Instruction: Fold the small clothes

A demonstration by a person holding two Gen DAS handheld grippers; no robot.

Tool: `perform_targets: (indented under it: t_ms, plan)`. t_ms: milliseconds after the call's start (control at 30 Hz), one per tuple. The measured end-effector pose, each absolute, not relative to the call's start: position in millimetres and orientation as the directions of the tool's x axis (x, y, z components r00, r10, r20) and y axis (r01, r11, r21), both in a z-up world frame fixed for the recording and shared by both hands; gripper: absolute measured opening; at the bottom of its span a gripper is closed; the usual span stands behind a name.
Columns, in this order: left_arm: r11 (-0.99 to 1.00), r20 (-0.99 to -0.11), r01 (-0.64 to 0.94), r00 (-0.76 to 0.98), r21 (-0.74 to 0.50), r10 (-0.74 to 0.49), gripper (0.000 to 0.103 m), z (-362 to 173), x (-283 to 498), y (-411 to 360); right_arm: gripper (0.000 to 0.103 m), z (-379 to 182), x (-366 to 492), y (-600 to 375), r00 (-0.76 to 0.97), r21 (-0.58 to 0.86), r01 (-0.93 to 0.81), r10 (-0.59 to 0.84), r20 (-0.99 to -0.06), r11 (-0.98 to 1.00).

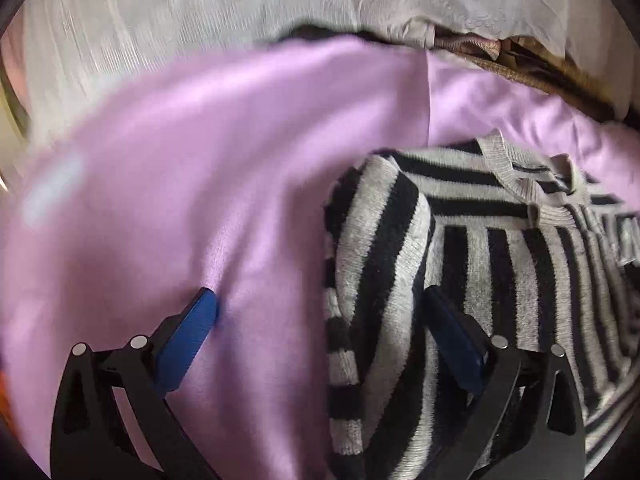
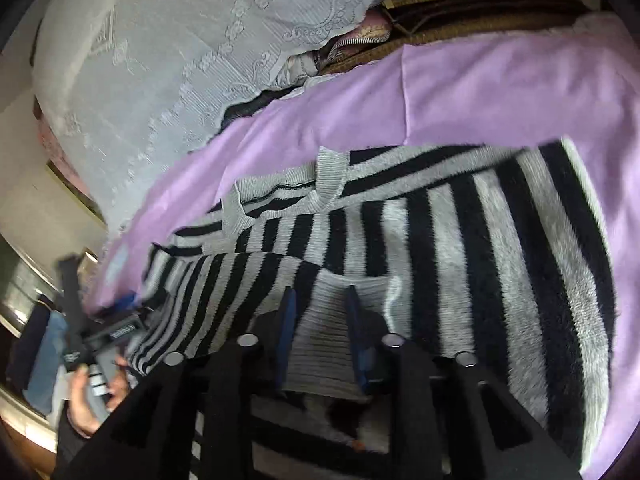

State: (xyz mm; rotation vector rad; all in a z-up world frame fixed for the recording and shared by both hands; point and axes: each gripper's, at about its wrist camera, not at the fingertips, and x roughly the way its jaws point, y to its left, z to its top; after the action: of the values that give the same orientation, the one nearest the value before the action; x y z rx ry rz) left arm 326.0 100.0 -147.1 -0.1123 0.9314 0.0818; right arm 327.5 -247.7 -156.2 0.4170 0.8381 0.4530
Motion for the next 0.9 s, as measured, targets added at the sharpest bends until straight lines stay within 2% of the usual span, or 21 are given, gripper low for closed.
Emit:
perform_targets:
  t_ms: [67, 167, 267, 367, 433, 467, 600, 700, 733, 900]
  plan:
    - [0.967, -0.786, -0.154, 0.614, -0.205, -0.069, 0.099, -143, 323, 124, 0.019, -156, 325, -256, 0.591, 0.56, -0.187, 0.548, -0.592, 0.807]
    - [0.952, -0.761, -0.161, 0.641, -0.259, -0.099, 0.098, -134, 308, 131, 0.03, -141, 309, -256, 0.654, 0.511, -0.175, 0.488, -0.578, 0.841]
    - [0.952, -0.716, -0.07, 0.677, -0.298, -0.174, 0.098, -111, 293, 122, 0.038, -128, 298, -251, 0.649, 0.507, -0.227, 0.518, -0.557, 0.831]
    - [0.979, -0.733, 0.035, 0.657, -0.203, -0.175, 0.098, -106, 286, 93, 0.047, -129, 297, -246, 0.64, 0.476, -0.234, 0.503, -0.582, 0.848]
    - [0.996, -0.791, 0.048, 0.605, -0.071, -0.086, 0.098, -130, 289, 73, 0.051, -147, 303, -244, 0.601, 0.442, -0.205, 0.468, -0.648, 0.873]
    - [0.999, -0.815, 0.045, 0.578, -0.018, -0.041, 0.099, -145, 290, 68, 0.051, -151, 303, -244, 0.612, 0.428, -0.212, 0.461, -0.643, 0.879]
    - [1.0, -0.792, -0.007, 0.61, -0.013, -0.006, 0.099, -139, 278, 75, 0.054, -142, 294, -247, 0.65, 0.4, -0.196, 0.423, -0.631, 0.896]
    - [0.997, -0.789, -0.02, 0.613, -0.077, -0.048, 0.098, -136, 255, 88, 0.083, -128, 271, -251, 0.696, 0.348, -0.197, 0.381, -0.609, 0.917]
    - [0.995, -0.784, -0.017, 0.617, -0.102, -0.069, 0.098, -135, 245, 91, 0.088, -125, 264, -253, 0.705, 0.341, -0.198, 0.375, -0.602, 0.919]
    - [0.992, -0.787, -0.007, 0.609, -0.128, -0.098, 0.098, -139, 204, 100, 0.088, -132, 223, -279, 0.718, 0.362, -0.15, 0.353, -0.6, 0.92]
